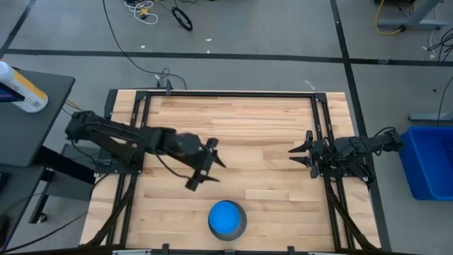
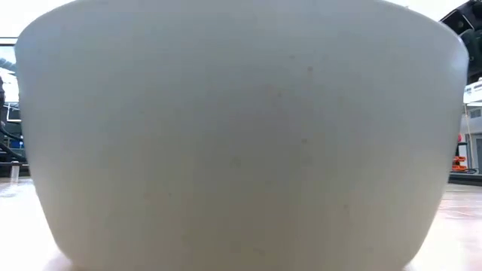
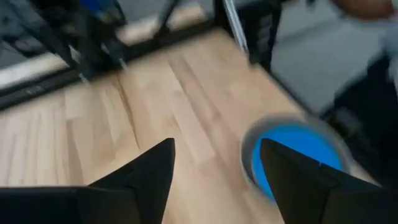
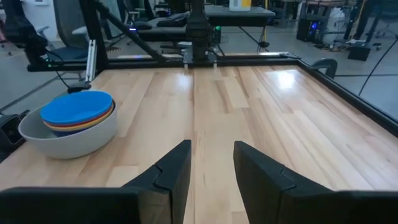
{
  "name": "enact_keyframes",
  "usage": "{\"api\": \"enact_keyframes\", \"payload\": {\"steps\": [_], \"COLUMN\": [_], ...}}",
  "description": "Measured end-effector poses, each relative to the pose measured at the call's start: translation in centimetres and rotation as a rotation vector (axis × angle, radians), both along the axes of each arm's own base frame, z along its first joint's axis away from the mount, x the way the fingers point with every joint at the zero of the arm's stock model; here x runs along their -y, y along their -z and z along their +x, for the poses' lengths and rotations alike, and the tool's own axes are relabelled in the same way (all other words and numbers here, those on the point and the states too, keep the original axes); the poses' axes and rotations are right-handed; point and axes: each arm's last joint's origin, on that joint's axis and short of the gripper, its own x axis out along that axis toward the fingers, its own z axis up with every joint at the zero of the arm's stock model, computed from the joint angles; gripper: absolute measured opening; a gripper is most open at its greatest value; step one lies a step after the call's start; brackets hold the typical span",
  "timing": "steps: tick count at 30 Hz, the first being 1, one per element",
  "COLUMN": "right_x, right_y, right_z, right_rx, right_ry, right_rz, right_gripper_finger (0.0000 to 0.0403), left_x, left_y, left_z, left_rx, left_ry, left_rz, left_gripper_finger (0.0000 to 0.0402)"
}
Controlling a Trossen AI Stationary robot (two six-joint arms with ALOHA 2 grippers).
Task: Nest bowls inside each other
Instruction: Return to Home Position
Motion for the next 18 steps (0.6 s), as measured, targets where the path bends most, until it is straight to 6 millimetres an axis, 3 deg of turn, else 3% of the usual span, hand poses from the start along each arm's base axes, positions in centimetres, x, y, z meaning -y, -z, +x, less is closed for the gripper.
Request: {"api": "enact_keyframes", "payload": {"steps": [4, 8, 11, 14, 16, 18], "right_x": [0.0, 0.0, 0.0, 0.0, 0.0, 0.0], "right_y": [0.0, -0.1, -0.3, -0.4, -0.5, -0.5], "right_z": [0.0, 0.0, 0.0, 0.1, 0.1, 0.1], "right_rx": [0.0, 0.012, 0.029, 0.042, 0.048, 0.052], "right_ry": [0.012, 0.012, 0.015, 0.007, 0.004, 0.002], "right_rz": [-0.003, 0.0, 0.021, 0.029, 0.027, 0.018], "right_gripper_finger": [0.0129, 0.0131, 0.013, 0.0129, 0.013, 0.0131], "left_x": [-1.5, -2.1, -1.3, -0.4, -0.4, -0.7], "left_y": [-2.2, -3.0, -3.5, -4.6, -3.9, -1.7], "left_z": [-1.8, -4.4, -6.5, -9.4, -11.7, -13.1], "left_rx": [0.057, 0.012, 0.03, 0.248, 0.353, 0.396], "left_ry": [-0.135, -0.231, -0.153, -0.081, -0.051, -0.092], "left_rz": [-0.071, -0.052, 0.016, -0.04, -0.074, -0.114], "left_gripper_finger": [0.0235, 0.0234, 0.0235, 0.0234, 0.0234, 0.0234]}}
